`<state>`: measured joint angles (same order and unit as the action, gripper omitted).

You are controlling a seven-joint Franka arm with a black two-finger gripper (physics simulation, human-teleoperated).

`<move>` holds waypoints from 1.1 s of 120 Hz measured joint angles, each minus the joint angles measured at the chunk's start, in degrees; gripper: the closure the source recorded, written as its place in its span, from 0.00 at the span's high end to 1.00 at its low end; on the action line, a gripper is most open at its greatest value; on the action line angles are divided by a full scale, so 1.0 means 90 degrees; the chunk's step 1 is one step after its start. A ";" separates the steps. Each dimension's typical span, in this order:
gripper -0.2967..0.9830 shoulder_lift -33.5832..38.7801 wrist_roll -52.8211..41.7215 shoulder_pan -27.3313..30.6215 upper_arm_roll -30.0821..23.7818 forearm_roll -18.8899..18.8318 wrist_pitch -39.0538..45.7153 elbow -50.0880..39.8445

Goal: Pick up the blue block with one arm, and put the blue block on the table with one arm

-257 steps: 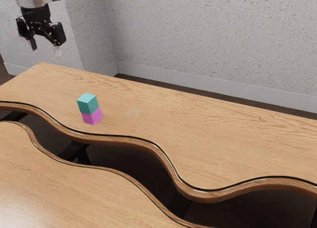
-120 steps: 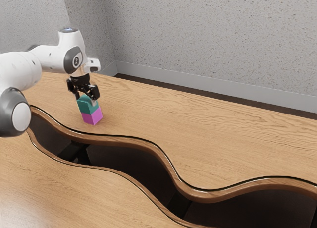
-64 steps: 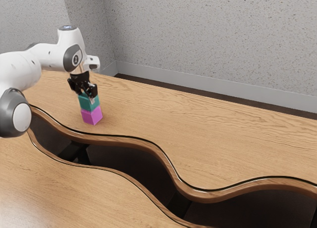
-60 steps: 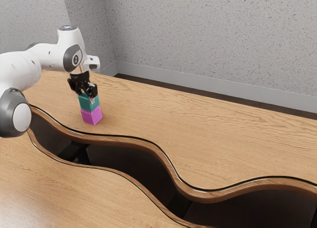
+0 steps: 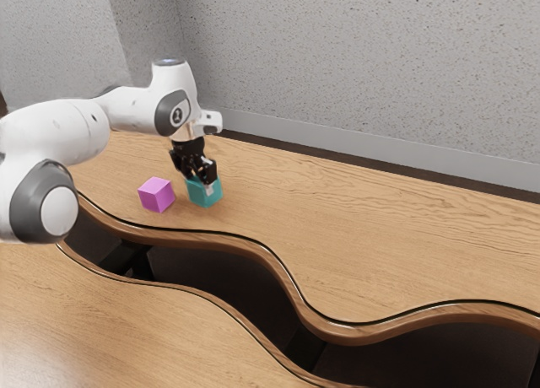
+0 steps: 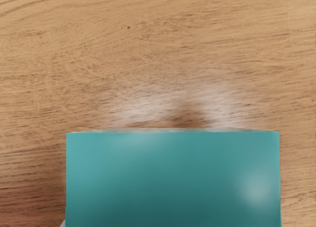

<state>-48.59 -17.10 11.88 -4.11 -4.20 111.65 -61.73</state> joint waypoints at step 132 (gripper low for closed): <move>0.76 0.5503 0.0350 -0.0634 -0.0010 -0.0707 -0.1633 -0.3555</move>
<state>0.94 -13.95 6.17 -4.20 -10.56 96.96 -93.73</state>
